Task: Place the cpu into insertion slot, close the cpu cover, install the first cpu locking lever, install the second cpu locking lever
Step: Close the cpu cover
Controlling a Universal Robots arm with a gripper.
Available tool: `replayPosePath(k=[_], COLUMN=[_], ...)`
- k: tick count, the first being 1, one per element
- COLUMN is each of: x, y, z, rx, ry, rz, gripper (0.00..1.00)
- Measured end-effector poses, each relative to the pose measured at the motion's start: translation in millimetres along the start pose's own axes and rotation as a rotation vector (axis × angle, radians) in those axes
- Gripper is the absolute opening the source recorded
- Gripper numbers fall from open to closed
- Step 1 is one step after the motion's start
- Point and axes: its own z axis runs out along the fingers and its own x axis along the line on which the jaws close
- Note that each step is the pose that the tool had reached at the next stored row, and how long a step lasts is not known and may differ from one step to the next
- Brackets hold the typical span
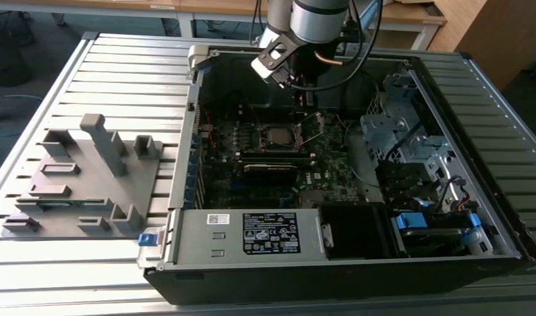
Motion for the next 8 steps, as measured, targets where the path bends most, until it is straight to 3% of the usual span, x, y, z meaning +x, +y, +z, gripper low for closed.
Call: replayPosePath(k=[8], x=[0.0], y=[6.0], z=[0.1], rx=[0.0], ry=[-0.0001], rz=[0.0], gripper=[0.1])
